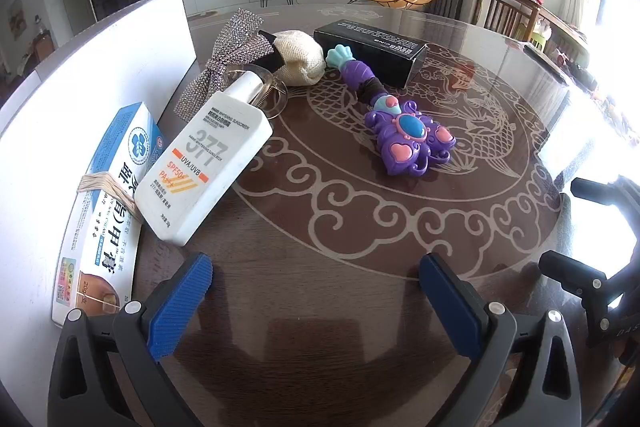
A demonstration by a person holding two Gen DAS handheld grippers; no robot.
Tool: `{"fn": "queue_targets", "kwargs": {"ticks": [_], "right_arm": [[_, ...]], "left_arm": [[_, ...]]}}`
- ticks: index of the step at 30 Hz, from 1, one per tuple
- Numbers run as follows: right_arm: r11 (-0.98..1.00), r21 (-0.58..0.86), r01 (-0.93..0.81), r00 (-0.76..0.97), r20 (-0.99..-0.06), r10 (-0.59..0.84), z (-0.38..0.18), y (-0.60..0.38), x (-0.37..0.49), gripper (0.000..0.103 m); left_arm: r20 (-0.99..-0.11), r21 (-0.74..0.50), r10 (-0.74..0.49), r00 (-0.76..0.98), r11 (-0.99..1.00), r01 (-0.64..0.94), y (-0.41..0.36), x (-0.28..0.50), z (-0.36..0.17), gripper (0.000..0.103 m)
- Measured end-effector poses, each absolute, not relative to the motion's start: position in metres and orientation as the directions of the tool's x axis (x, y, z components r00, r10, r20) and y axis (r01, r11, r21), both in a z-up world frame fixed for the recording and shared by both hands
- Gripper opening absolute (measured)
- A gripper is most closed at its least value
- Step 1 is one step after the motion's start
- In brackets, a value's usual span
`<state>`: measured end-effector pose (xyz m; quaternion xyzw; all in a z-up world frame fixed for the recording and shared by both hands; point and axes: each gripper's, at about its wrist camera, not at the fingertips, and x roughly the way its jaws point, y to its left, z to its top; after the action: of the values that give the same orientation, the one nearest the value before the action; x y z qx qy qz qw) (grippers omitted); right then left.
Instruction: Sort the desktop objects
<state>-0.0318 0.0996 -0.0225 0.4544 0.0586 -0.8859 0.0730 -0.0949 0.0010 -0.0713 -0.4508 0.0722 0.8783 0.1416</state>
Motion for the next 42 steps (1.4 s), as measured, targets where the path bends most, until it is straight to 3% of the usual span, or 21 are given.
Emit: {"fn": "queue_targets", "kwargs": {"ticks": [42], "right_arm": [[-0.982, -0.059, 0.177, -0.587, -0.807, -0.057, -0.0208, 0.0967, -0.0308, 0.103]], "left_arm": [[-0.813, -0.001, 0.183, -0.553, -0.949, -0.314, 0.0019, -0.0947, -0.0708, 0.103]]}}
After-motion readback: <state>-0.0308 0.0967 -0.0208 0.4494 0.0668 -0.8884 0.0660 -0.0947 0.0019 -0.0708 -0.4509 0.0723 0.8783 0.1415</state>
